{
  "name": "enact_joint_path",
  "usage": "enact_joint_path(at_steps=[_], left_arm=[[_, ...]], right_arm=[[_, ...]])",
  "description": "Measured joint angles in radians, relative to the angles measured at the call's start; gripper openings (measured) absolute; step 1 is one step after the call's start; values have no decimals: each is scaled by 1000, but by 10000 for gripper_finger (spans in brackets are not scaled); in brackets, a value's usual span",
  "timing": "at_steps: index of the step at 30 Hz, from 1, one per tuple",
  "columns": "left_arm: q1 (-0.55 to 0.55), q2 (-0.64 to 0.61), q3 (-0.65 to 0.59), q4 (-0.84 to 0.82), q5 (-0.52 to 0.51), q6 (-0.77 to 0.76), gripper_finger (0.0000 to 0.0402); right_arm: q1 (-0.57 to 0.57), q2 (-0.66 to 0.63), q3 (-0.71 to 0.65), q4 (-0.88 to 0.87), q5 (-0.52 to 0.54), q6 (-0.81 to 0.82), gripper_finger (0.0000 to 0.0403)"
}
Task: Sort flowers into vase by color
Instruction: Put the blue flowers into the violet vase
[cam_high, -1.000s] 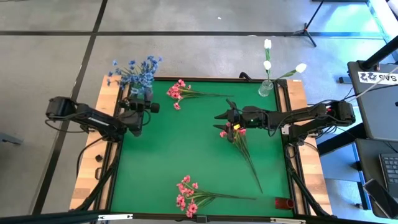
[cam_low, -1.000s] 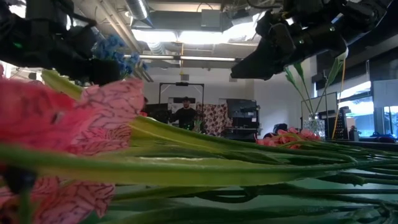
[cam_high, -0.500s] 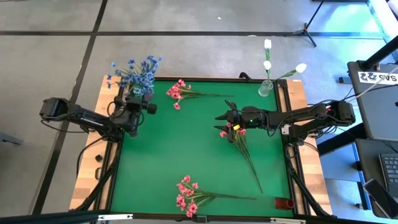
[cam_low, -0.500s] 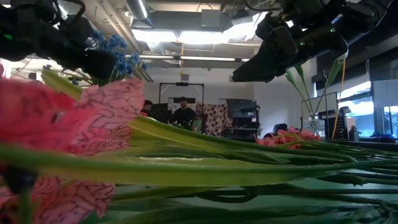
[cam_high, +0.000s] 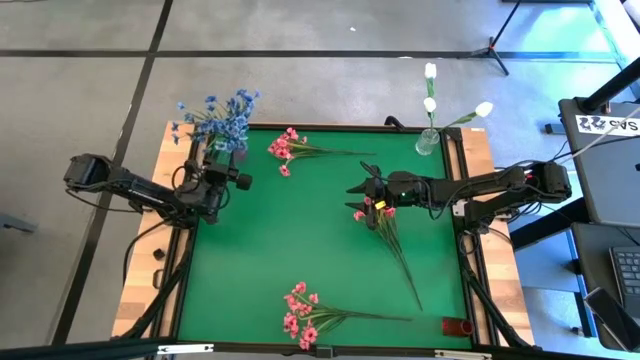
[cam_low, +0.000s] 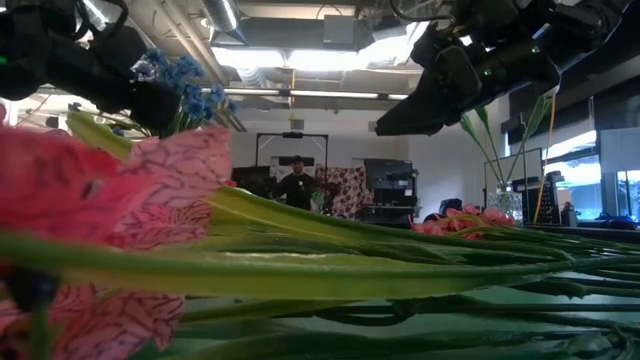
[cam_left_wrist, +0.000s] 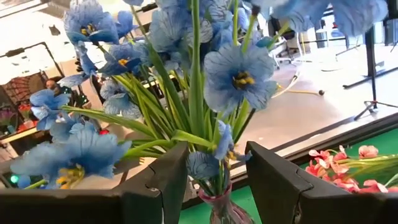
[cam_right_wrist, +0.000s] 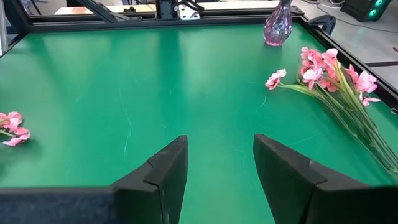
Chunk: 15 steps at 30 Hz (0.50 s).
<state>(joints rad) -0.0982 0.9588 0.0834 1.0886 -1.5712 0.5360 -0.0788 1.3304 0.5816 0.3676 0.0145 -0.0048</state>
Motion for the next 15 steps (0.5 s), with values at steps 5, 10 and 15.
enact_joint_path(at_steps=[5,10,15], left_arm=[[0,0,0,0,0,67,155],[2,-12,0,-7,0,95,155],[26,-25,-1,-24,0,94,155]], right_arm=[[0,0,0,-15,0,0,182],[0,0,0,-34,0,11,182],[0,0,0,-36,0,32,182]])
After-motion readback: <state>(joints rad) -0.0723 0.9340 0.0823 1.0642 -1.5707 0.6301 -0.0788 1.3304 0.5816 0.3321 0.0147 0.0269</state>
